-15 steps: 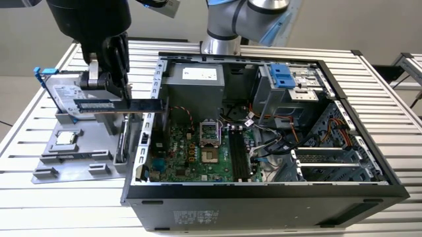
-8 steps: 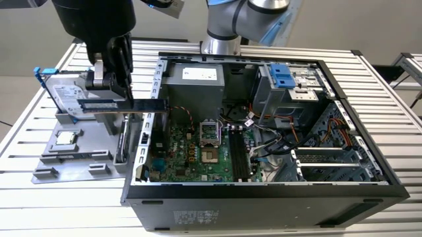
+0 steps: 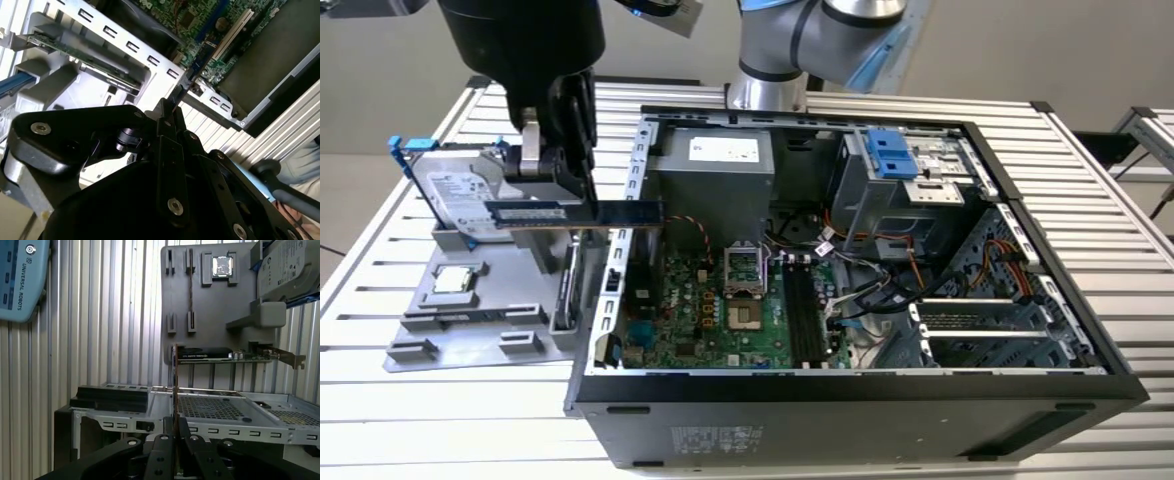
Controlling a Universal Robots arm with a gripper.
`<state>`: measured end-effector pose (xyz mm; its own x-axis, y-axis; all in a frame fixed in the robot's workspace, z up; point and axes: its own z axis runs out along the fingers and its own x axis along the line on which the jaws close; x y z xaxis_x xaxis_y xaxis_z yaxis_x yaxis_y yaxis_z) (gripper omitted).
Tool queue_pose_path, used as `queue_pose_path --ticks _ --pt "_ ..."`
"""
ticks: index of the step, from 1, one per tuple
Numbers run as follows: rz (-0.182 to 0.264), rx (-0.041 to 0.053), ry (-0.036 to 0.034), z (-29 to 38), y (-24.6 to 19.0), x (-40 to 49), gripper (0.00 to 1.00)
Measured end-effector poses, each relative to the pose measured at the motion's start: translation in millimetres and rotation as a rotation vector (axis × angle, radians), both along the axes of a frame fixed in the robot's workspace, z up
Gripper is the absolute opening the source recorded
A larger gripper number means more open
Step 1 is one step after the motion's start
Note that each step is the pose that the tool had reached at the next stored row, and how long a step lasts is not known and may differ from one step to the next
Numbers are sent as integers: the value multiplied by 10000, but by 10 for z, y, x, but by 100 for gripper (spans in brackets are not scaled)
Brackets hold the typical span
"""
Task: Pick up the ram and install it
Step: 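Pick up the ram and move it above insertion slot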
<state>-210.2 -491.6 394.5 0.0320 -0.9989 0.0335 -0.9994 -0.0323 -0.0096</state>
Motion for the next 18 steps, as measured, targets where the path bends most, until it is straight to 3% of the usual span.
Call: queue_pose_path --ticks 18 --pt "-1 -15 0 0 5 151 0"
